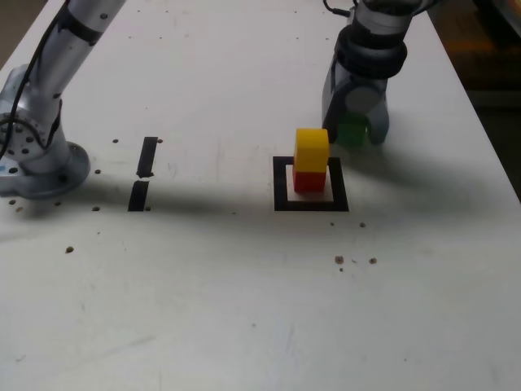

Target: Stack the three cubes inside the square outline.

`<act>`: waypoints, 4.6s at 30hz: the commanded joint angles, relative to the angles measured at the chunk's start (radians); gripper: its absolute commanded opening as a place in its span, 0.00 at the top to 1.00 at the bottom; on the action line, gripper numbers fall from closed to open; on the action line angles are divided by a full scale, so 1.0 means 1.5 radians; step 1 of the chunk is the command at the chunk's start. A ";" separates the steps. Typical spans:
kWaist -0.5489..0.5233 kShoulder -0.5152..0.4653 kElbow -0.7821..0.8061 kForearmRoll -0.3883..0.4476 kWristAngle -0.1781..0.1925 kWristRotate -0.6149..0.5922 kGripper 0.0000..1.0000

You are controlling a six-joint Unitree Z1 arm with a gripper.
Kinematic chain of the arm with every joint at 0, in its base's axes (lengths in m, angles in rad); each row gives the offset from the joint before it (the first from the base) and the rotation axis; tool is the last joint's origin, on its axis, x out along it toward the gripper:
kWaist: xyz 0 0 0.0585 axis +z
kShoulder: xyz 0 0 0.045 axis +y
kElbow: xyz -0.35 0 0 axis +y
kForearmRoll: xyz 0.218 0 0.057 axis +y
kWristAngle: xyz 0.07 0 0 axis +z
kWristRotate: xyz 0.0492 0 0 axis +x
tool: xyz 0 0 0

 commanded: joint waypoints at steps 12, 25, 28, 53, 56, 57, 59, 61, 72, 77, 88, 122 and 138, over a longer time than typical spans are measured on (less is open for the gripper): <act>-0.046 -0.142 -0.090 0.197 0.011 -0.001 0.82; -0.180 -0.224 -0.049 0.245 -0.035 -0.127 0.82; -0.186 -0.219 -0.036 0.243 -0.036 -0.137 0.82; -0.170 -0.175 0.029 0.185 -0.025 -0.204 0.78; -0.170 -0.173 0.027 0.183 -0.025 -0.205 0.78; -0.170 -0.172 0.027 0.182 -0.025 -0.205 0.78; -0.170 -0.169 0.025 0.179 -0.026 -0.205 0.78; -0.170 -0.166 0.024 0.174 -0.026 -0.204 0.78; -0.170 -0.160 0.038 0.144 -0.026 -0.201 0.78; -0.167 -0.159 0.052 0.129 -0.026 -0.200 0.76; -0.164 -0.159 0.063 0.120 -0.036 -0.190 0.51; -0.101 -0.513 0.371 0.147 -0.031 -0.124 0.00; 0.008 -0.603 0.630 -0.021 -0.077 -0.019 0.00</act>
